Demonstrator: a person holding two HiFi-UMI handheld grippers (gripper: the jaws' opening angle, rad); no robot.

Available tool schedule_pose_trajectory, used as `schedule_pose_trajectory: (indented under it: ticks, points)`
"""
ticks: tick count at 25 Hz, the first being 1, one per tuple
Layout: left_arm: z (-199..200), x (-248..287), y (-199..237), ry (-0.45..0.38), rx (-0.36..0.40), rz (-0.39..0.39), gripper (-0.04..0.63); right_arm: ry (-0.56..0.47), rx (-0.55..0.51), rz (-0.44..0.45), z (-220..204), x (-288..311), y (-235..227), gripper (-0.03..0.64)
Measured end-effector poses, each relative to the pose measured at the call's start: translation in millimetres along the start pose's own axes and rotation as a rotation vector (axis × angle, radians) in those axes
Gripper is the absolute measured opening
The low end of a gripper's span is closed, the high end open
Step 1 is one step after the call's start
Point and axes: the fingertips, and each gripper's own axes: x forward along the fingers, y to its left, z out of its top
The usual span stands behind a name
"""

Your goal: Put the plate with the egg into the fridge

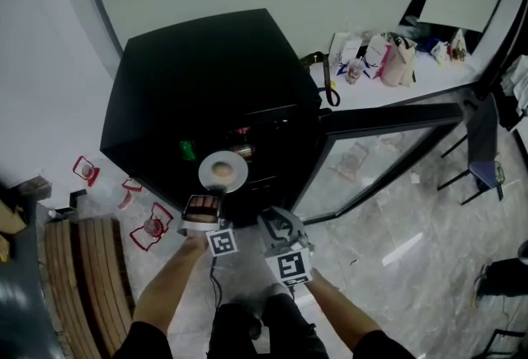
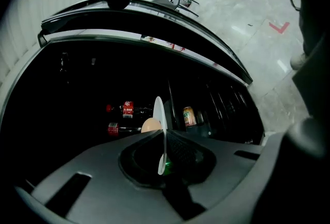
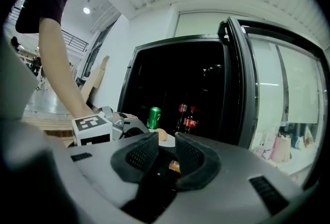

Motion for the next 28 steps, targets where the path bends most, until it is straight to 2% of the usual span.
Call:
schedule_pose_trajectory:
  ticks: [5, 7, 8, 10, 13, 16, 19, 22, 24, 26, 28]
  points:
    - [-4, 20, -2, 0.031, 0.018, -0.035, 0.021, -0.021, -0.004, -0.002, -2, 8, -7, 0.104]
    - [-8, 24, -11, 0.044, 0.006, -0.098, 0.023, -0.028, 0.001, -0.003, 2, 9, -11, 0.104]
    - [-7, 25, -18, 0.036, -0.023, -0.151, 0.023, -0.020, 0.007, -0.003, 4, 9, -13, 0.104]
    - [0, 27, -23, -0.001, -0.129, -0.234, 0.023, -0.008, 0.009, -0.002, 5, 10, -17, 0.104]
    - [7, 29, -10, -0.035, -0.249, -0.280, 0.063, -0.012, 0.011, -0.004, 5, 10, -20, 0.103]
    - [12, 26, -10, -0.058, -0.289, -0.386, 0.118, -0.002, 0.019, 0.003, 5, 11, -18, 0.104]
    - [12, 23, -13, -0.059, -0.283, -0.457, 0.144, -0.008, 0.006, 0.013, 8, 13, -16, 0.103]
    - [9, 17, -11, -0.051, -0.252, -0.453, 0.146, -0.019, -0.007, 0.010, 11, 13, -18, 0.104]
    - [8, 8, -5, -0.050, -0.233, -0.410, 0.146, 0.010, 0.008, 0.003, 13, 7, -19, 0.104]
    - [13, -9, 7, -0.080, -0.203, -0.347, 0.144, 0.022, 0.013, -0.012, 17, 0, -23, 0.104]
    - [23, -34, 17, -0.123, -0.200, -0.329, 0.144, 0.048, 0.040, -0.030, 27, -11, -29, 0.103]
